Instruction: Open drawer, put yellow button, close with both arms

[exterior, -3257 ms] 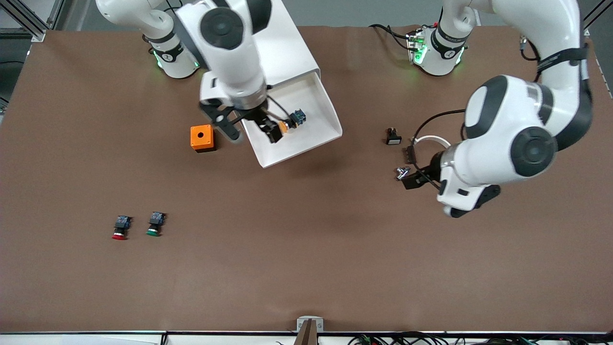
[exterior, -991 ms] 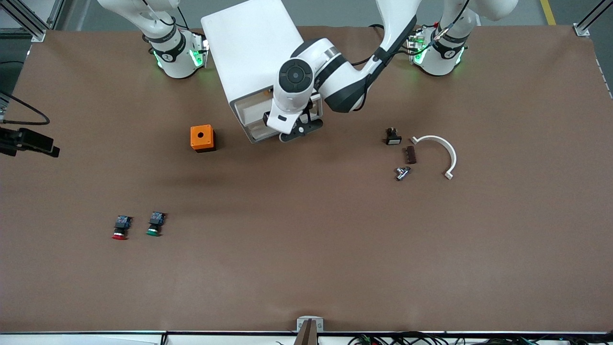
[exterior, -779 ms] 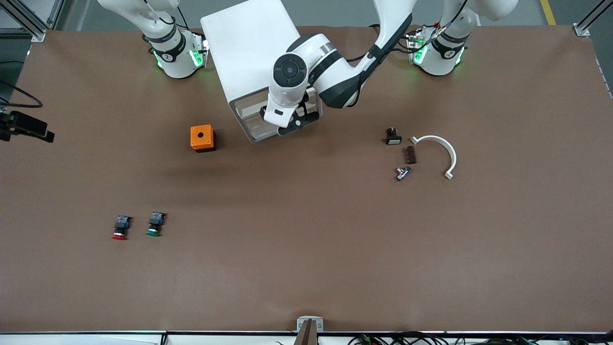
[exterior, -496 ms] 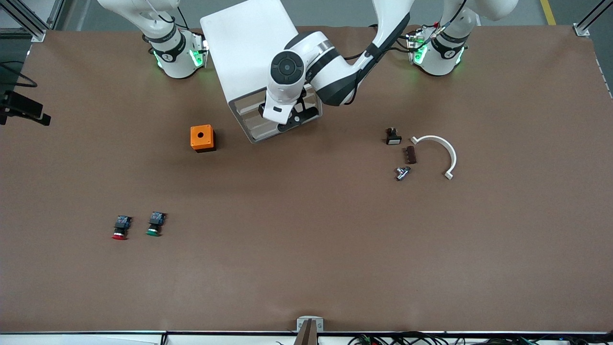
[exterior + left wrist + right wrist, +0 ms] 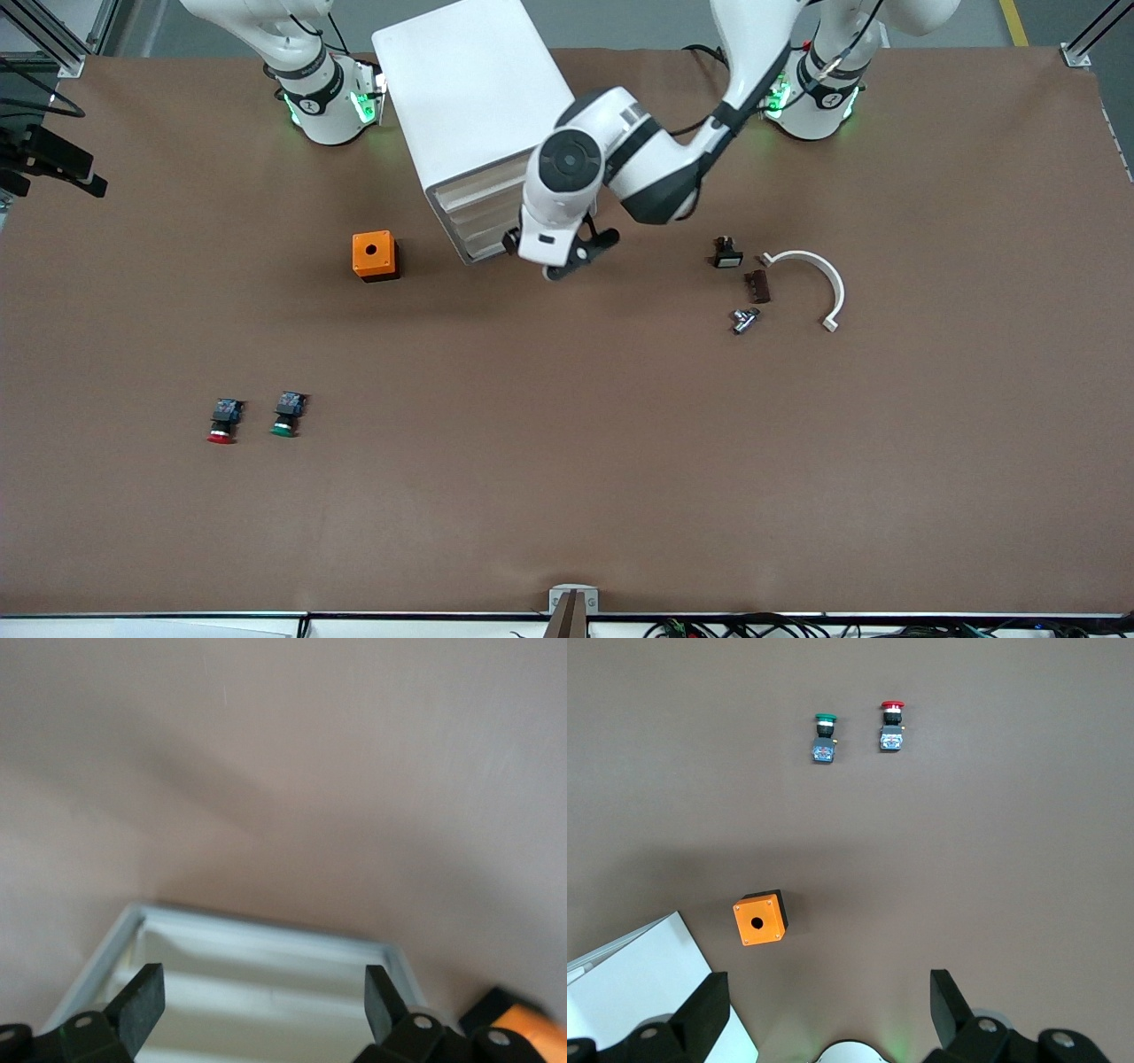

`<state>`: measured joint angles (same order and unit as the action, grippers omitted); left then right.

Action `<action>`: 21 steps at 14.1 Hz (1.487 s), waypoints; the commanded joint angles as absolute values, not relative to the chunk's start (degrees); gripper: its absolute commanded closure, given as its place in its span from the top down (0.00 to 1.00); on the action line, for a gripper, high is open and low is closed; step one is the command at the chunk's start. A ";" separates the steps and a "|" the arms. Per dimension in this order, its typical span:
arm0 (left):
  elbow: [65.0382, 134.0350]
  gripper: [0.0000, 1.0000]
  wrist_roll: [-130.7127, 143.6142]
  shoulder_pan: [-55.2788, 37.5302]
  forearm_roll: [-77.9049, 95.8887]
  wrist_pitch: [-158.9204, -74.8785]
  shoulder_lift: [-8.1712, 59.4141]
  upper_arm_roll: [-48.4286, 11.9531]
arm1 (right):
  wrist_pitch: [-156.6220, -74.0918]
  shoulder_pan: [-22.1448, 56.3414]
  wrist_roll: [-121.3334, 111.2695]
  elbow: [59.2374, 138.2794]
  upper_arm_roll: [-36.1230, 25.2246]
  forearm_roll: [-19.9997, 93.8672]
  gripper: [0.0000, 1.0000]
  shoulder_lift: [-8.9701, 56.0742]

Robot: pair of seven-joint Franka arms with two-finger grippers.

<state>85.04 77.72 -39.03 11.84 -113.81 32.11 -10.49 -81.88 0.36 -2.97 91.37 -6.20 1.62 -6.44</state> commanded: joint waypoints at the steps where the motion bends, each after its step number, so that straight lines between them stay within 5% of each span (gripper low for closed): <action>1: 84.20 0.99 77.43 -33.86 7.84 -113.12 29.80 -10.90 | -83.23 -0.53 -3.16 93.25 -5.45 1.14 1.00 -8.52; 16: 84.64 0.99 42.92 -3.00 0.00 -92.56 10.91 -11.42 | -84.37 -0.70 -0.88 93.69 -5.54 0.53 1.00 -9.05; 21: 91.39 0.99 27.99 2.28 0.09 -89.65 1.25 -10.90 | -84.11 -0.79 -0.88 93.87 -5.62 0.79 1.00 -9.14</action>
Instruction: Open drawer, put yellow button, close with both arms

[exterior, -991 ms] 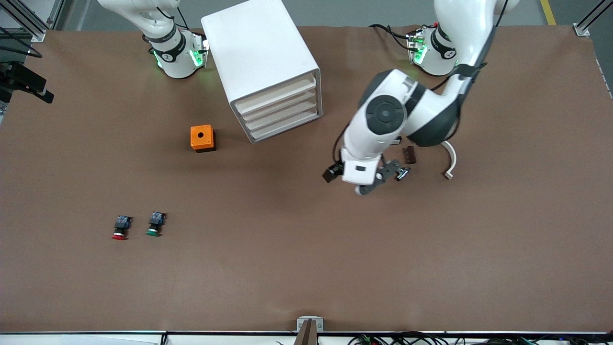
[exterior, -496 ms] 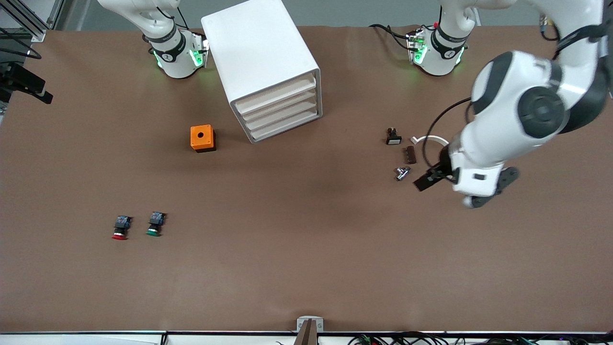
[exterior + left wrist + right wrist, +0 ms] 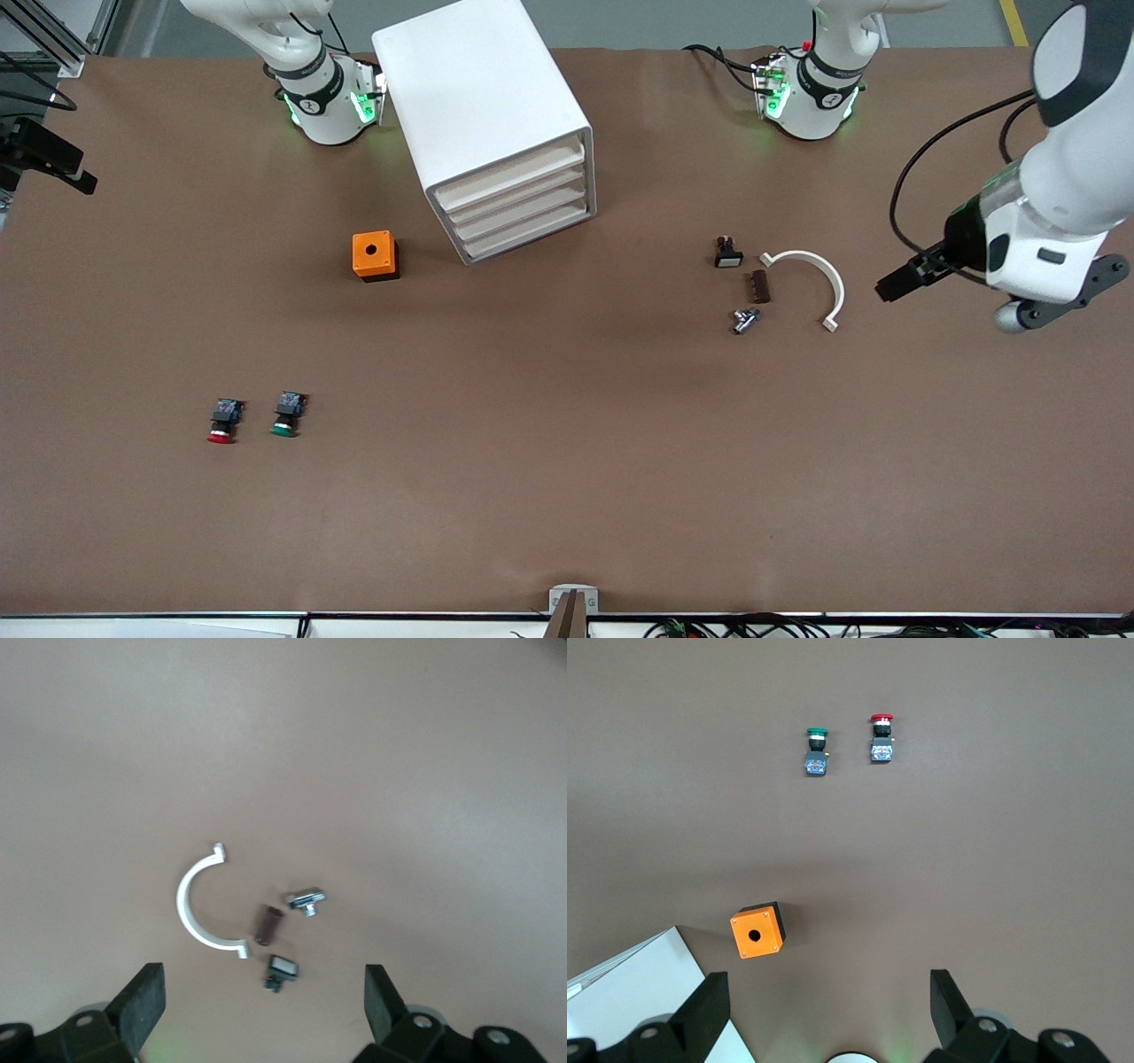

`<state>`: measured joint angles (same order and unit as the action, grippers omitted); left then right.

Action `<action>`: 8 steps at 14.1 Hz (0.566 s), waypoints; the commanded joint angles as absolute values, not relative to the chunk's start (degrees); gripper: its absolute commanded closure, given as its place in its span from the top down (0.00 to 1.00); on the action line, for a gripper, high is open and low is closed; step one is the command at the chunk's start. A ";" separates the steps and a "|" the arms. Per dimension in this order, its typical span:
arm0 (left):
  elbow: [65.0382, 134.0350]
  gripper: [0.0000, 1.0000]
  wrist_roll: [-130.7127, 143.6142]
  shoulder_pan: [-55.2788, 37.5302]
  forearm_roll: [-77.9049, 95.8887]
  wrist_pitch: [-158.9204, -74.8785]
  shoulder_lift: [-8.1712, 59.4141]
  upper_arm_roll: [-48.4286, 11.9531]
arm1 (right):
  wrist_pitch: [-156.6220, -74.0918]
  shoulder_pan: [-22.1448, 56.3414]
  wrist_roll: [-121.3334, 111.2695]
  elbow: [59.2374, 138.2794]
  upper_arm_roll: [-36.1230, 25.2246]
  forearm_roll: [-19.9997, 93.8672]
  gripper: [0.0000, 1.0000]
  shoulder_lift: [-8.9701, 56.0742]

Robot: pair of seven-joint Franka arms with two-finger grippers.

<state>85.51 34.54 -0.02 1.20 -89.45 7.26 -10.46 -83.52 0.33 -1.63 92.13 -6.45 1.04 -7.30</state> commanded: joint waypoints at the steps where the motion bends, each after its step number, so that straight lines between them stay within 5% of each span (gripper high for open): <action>1: 93.49 0.99 24.73 2.46 0.09 -89.56 -1.29 -10.03 | -84.02 -0.70 -0.88 93.87 -5.62 0.88 1.00 -9.14; 8: 100.02 1.00 10.55 0.53 -0.87 -89.30 -10.10 -5.71 | -84.29 -0.53 -0.97 93.87 -5.54 0.88 1.00 -9.23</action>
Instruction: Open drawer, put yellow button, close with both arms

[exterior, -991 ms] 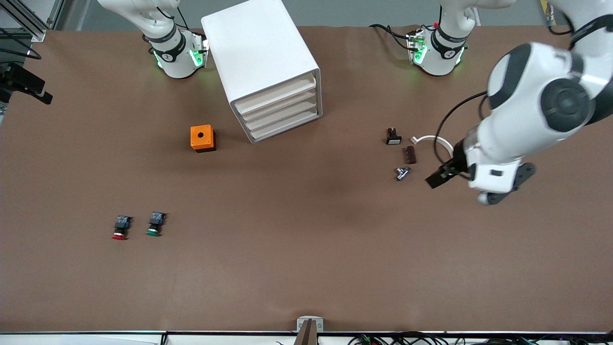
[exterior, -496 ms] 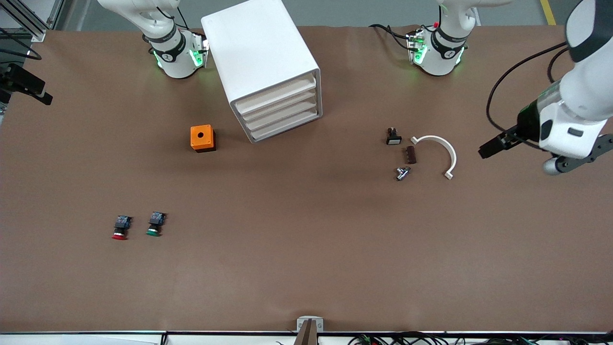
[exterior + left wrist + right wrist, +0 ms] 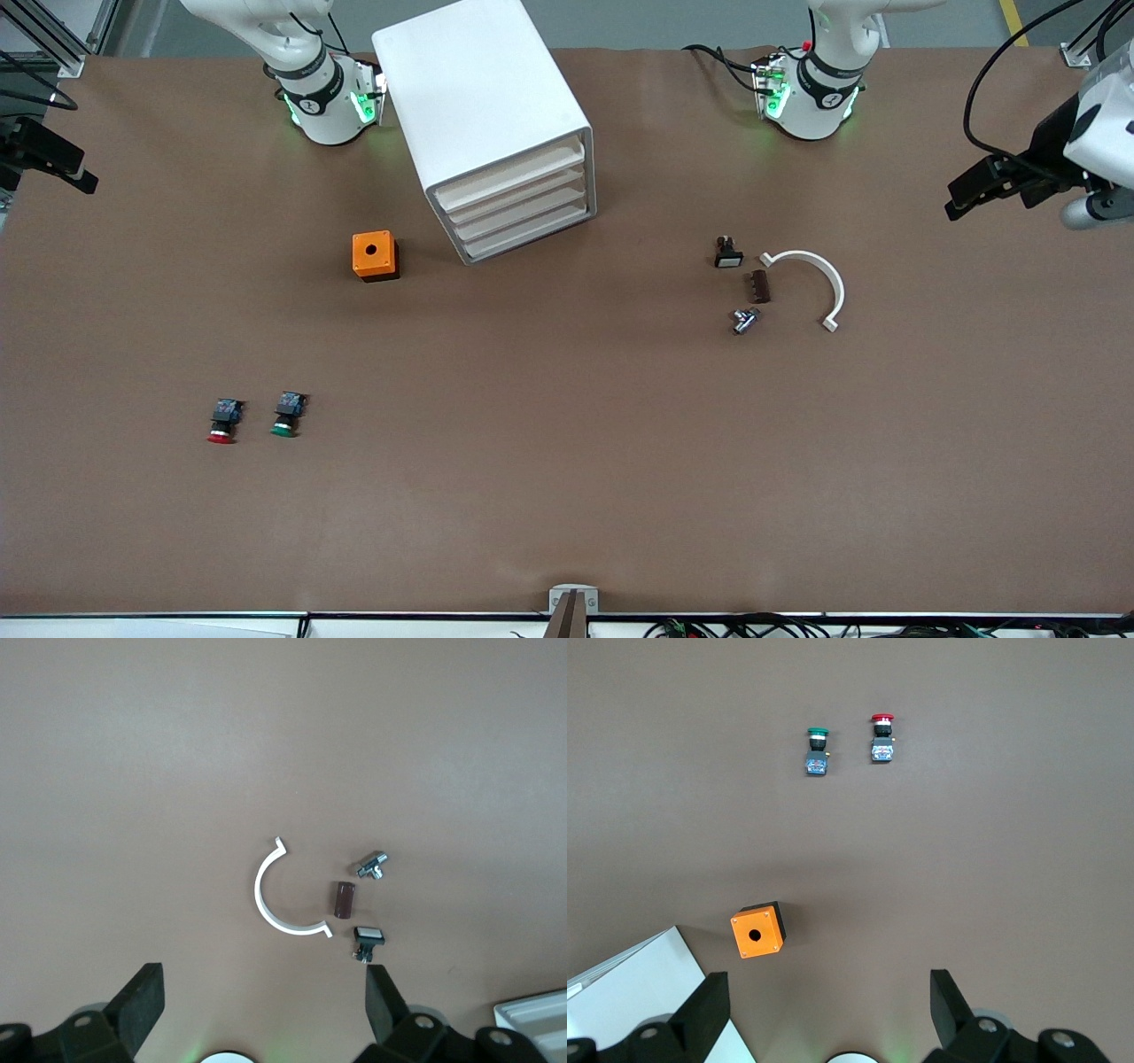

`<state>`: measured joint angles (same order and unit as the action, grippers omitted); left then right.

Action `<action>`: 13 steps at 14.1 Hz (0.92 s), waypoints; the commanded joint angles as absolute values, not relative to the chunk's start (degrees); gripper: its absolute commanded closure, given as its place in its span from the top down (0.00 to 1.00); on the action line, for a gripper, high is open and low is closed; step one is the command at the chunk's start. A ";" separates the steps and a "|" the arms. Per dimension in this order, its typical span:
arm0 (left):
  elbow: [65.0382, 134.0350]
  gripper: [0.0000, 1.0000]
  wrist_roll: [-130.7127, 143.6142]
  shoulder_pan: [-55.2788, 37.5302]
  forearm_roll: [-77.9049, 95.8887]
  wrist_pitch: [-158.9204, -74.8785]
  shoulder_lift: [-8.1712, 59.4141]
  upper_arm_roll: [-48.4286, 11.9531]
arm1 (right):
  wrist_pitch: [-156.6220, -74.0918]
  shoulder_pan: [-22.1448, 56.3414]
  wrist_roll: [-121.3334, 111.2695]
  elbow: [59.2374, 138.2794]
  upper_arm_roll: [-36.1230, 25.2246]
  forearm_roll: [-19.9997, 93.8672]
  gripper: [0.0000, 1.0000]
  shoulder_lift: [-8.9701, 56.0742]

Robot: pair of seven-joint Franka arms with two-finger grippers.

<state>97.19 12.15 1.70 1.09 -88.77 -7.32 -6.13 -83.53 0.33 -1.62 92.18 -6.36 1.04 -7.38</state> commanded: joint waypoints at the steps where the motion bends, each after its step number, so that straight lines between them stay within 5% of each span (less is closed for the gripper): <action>1: 99.85 1.00 9.50 0.88 -1.92 -89.30 -10.02 -5.97 | -84.37 -0.44 -0.97 93.87 -5.54 0.88 1.00 -9.23; 13: 93.53 1.00 6.15 0.88 -1.93 -86.84 -7.04 -6.06 | -85.69 -0.26 -1.58 93.87 -5.36 -0.61 1.00 -9.23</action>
